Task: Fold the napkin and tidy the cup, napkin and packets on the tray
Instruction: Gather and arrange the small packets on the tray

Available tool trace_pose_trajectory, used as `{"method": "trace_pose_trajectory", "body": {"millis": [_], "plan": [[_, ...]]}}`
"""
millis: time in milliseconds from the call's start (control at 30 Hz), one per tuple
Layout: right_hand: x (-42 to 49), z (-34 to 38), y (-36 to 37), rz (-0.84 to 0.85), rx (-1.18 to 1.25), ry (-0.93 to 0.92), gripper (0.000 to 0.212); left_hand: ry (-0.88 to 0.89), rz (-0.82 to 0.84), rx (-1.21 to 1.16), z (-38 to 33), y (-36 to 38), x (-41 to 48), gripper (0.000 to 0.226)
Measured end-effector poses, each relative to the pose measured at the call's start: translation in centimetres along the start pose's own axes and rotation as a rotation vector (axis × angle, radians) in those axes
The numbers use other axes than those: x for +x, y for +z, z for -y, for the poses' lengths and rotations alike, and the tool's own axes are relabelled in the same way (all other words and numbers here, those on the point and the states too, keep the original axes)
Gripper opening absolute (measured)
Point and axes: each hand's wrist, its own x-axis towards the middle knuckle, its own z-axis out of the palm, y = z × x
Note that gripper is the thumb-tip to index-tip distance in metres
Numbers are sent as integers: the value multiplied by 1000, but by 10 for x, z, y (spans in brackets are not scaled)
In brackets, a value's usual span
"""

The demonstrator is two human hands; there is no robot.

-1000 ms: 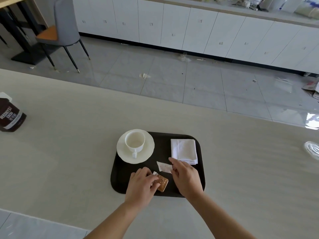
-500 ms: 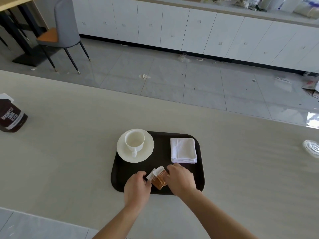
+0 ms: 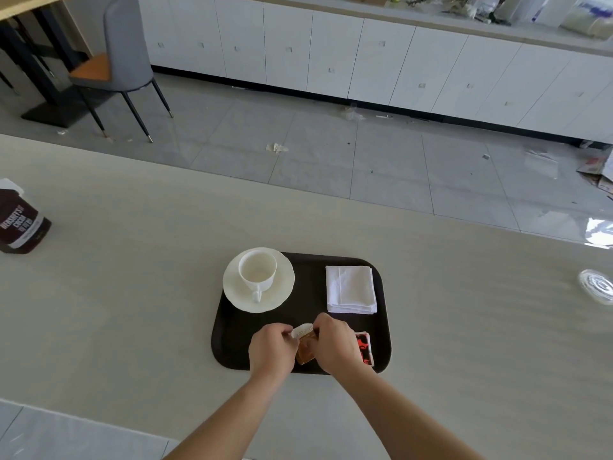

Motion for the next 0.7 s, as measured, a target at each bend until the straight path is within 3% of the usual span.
{"method": "trace_pose_trajectory", "body": {"millis": [133,267,400,500,700], "plan": [[-10,-5,0,-14,89,32,27,20,52,5,-7,5,-1,27],[-22,-13,-3,-62,30,-30,13,58,80,6,-7,6,-5,31],[-30,-32,-17,-259,132,-39,8,38,43,84,-3,1,-8,41],[-31,-63,-33,-379,180,61,6,51,74,138,-6,4,-10,50],[-26,-82,-31,-145,-10,160,27,53,51,241,-17,14,-16,50]]}}
